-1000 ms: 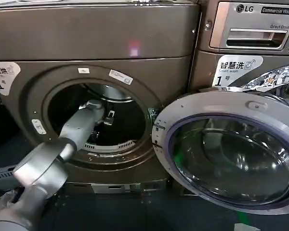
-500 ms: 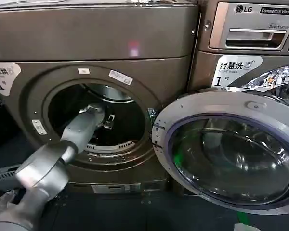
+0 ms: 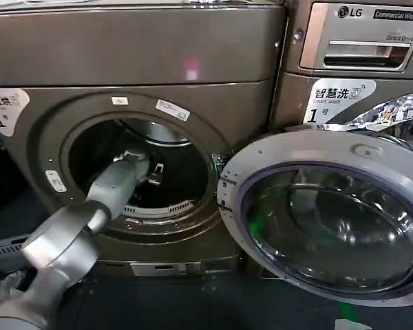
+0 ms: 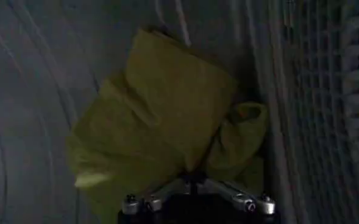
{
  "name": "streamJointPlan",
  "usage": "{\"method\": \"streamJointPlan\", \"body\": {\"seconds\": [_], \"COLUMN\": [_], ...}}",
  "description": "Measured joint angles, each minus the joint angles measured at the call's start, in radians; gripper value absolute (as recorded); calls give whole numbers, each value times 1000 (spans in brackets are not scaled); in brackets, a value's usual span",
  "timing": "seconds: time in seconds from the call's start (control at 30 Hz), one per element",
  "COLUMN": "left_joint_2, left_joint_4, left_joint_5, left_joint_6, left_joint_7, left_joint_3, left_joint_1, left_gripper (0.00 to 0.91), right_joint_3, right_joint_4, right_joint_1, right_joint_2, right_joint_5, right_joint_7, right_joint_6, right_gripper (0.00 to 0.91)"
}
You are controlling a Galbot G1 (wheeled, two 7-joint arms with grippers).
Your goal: Grasp the clothes from the dryer.
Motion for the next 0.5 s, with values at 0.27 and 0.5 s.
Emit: {"method": "streamJointPlan", "body": {"seconds": [0.27,0.5], "left_joint_2": [3,14], "left_joint_4": [-7,-31], "left_joint_5": [-49,-135], "left_joint_6": [29,78], "left_joint_7": [-25,-91], "left_joint_3": [-20,-59], "left_joint_1": [6,26], "left_gripper": [0,0], "right_joint_3": [-5,-13], "right_joint_4": [0,5], "right_joint_1": [5,9], "right_joint_2": [1,2], "right_joint_5": [0,-1], "right_joint_7": [0,-1], "right_joint_6": [2,3], "right_gripper": [907,907]}}
